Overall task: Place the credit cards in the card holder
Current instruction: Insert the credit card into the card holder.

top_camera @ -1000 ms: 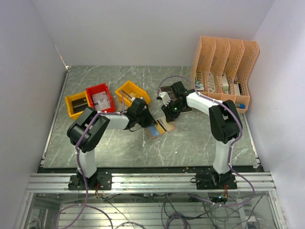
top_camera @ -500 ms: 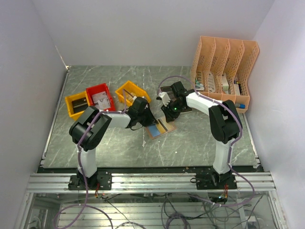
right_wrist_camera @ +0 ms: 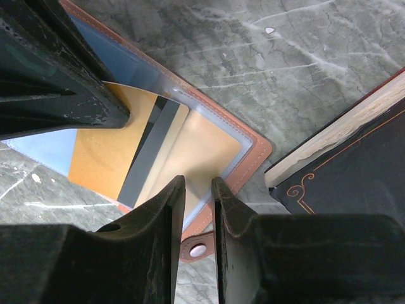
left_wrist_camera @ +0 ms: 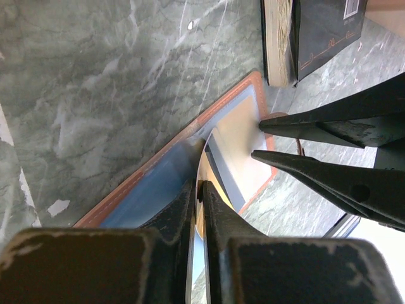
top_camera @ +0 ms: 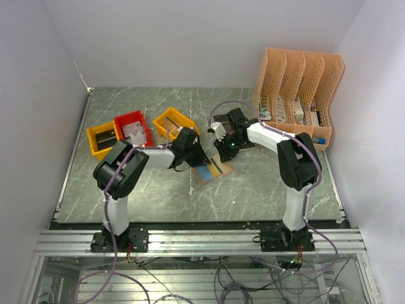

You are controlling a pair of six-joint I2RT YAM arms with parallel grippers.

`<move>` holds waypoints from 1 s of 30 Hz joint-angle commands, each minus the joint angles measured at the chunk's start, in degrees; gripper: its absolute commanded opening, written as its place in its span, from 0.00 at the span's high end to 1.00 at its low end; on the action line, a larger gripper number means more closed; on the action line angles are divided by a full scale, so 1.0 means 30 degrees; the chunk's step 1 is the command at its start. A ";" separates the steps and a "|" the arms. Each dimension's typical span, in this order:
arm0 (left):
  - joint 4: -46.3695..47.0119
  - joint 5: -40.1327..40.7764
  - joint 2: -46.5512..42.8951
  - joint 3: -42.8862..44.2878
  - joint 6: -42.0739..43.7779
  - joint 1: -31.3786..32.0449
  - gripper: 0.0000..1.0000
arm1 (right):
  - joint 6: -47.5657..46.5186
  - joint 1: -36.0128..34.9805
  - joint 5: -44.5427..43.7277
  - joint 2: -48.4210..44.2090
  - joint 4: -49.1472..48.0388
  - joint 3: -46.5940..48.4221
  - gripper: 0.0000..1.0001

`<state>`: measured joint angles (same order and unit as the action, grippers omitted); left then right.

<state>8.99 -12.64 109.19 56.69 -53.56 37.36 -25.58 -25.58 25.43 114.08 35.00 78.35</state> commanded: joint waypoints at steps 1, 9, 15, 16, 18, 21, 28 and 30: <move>-0.1931 0.0157 0.1018 0.0567 0.0889 0.0339 0.85 | -0.0085 -0.0291 0.0512 0.0439 0.0153 0.0252 0.76; -0.2097 0.0208 0.1261 0.0764 0.1036 0.0303 0.82 | -0.0027 -0.0233 0.1005 -0.0727 -0.0428 -0.0070 0.74; -0.2082 0.0201 0.1445 0.0862 0.1065 0.0308 0.80 | -0.1257 -0.0028 0.3226 -0.2726 -0.1065 -0.1019 0.73; -0.2093 0.0186 0.1455 0.0907 0.1066 0.0317 0.80 | -0.1623 -0.0027 0.3932 -0.3109 -0.1063 -0.1258 0.73; -0.2133 0.0145 0.1485 0.0957 0.1088 0.0311 0.80 | -0.3441 -0.0117 0.5885 -0.4028 -0.0912 -0.1887 0.78; -0.2185 0.0099 0.1506 0.1026 0.1125 0.0263 0.80 | -0.6306 -0.0578 0.7689 -0.5174 -0.1022 -0.3328 0.92; -0.2065 -0.0075 0.1543 0.0943 0.1183 0.0190 0.80 | -1.0773 -0.2008 0.7119 -0.7828 -0.5635 -0.8337 1.00; -0.2005 -0.0113 0.1519 0.0885 0.1184 0.0200 0.79 | -0.9890 -0.2504 0.5578 -0.8187 -0.8017 -0.9303 0.98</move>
<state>7.25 -13.54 111.22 59.64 -52.25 37.39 -52.51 -31.24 46.37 91.90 24.49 54.98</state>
